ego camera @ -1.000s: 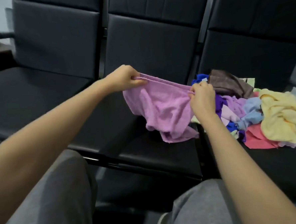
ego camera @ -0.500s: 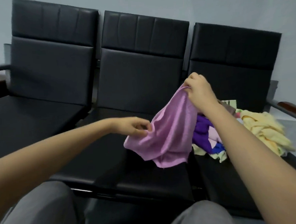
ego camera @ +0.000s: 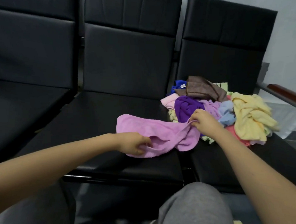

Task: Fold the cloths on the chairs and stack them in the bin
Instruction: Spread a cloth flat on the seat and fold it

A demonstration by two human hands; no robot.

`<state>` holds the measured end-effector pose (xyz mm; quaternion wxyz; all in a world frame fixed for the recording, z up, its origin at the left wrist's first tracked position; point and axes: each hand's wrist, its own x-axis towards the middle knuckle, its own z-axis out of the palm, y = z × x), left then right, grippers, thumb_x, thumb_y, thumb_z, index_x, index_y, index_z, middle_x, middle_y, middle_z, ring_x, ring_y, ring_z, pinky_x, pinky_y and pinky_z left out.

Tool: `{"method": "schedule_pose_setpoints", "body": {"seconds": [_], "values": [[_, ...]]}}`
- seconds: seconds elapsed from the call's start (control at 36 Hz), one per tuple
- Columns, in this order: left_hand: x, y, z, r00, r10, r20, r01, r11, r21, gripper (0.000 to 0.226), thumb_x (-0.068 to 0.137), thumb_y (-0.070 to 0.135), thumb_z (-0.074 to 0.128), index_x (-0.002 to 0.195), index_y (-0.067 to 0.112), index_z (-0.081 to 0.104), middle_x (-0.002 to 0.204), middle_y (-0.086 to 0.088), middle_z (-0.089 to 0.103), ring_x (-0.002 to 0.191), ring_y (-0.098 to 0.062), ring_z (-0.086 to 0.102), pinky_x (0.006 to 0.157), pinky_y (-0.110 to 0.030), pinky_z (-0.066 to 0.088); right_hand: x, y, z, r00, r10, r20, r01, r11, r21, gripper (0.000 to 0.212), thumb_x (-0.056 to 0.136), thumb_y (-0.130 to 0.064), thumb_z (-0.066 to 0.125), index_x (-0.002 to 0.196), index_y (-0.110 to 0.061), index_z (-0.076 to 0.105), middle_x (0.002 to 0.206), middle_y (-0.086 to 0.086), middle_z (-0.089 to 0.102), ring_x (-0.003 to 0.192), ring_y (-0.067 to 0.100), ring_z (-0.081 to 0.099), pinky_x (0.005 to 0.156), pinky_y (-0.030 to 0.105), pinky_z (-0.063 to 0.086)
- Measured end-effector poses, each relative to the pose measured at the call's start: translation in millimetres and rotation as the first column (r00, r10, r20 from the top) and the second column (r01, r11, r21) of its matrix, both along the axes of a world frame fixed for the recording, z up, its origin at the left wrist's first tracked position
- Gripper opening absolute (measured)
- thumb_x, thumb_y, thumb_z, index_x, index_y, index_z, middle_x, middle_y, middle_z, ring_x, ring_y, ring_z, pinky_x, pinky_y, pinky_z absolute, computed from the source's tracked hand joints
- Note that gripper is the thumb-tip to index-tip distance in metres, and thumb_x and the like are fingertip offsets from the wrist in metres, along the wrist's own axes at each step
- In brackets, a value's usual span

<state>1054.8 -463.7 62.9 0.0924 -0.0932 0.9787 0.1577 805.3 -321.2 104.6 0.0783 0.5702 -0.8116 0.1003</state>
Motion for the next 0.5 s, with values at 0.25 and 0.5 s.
{"method": "schedule_pose_setpoints", "body": {"seconds": [0.25, 0.5], "values": [[-4.5, -4.0, -2.6, 0.994, -0.016, -0.104, -0.041, 0.854, -0.518, 0.033, 0.096, 0.034, 0.040, 0.121, 0.016, 0.052, 0.099, -0.008, 0.067, 0.087, -0.028, 0.061, 0.064, -0.028, 0.034, -4.7, 4.9, -3.1, 0.999, -0.047, 0.023, 0.048, 0.997, -0.053, 0.018, 0.090, -0.003, 0.054, 0.099, 0.001, 0.069, 0.105, 0.017, 0.057, 0.100, 0.031, 0.053, 0.084, 0.033, 0.035], [15.2, -30.5, 34.5, 0.982, 0.184, 0.036, -0.150, 0.886, -0.439, 0.026, 0.092, 0.036, 0.047, 0.089, 0.018, 0.066, 0.085, -0.002, 0.063, 0.075, -0.019, 0.050, 0.062, -0.027, 0.035, -3.5, -1.7, 27.9, 0.994, -0.108, -0.027, 0.103, 0.984, -0.142, 0.020, 0.094, -0.006, 0.049, 0.105, -0.002, 0.065, 0.107, 0.014, 0.053, 0.102, 0.029, 0.049, 0.086, 0.035, 0.038]]}}
